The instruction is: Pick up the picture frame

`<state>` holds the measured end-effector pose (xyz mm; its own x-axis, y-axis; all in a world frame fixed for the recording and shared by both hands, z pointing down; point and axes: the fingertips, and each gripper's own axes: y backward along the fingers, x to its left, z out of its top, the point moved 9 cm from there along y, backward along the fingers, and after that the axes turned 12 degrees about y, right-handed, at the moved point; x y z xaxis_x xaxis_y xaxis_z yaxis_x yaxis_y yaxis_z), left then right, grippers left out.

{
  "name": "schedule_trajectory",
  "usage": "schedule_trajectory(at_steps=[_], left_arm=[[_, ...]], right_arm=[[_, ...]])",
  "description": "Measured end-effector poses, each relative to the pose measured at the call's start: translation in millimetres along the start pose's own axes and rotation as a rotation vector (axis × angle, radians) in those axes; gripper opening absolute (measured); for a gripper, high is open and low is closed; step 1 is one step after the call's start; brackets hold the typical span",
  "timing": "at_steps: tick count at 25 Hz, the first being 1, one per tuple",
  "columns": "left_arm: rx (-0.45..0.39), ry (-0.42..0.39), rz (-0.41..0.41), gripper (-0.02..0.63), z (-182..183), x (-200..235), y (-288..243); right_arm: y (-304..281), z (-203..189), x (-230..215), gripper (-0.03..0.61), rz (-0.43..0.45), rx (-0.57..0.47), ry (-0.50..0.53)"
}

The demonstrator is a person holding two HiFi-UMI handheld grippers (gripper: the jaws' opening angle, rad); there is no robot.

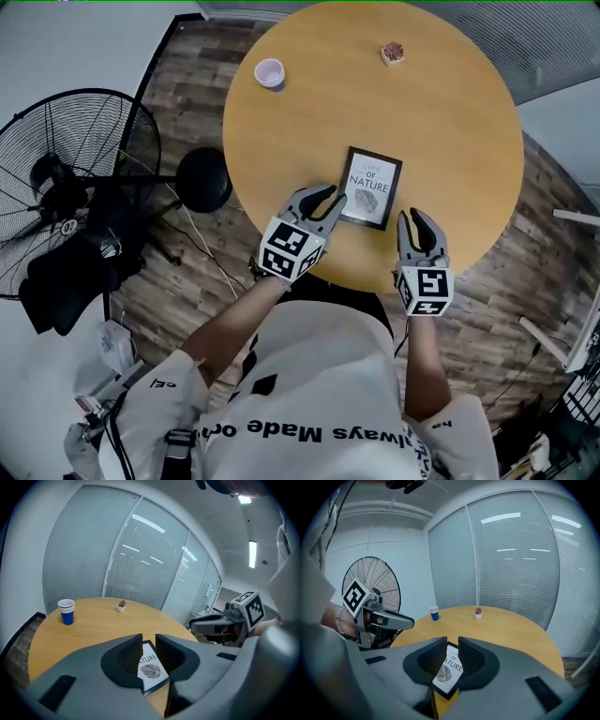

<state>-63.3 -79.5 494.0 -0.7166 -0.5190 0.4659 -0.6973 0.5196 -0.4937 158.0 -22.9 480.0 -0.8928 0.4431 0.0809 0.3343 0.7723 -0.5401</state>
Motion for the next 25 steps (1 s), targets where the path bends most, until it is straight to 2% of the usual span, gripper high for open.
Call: schedule_trajectory(at_steps=[19,25], left_arm=[[0.12,0.071,0.041,0.098,-58,44,-55],[0.159,0.067,0.053,0.101,-73,53,-71]], right_arm=[[-56,-56,-3,0.071,0.02,0.104,-0.028],[-73,-73,-4,0.075,0.021,0.132,-0.043]])
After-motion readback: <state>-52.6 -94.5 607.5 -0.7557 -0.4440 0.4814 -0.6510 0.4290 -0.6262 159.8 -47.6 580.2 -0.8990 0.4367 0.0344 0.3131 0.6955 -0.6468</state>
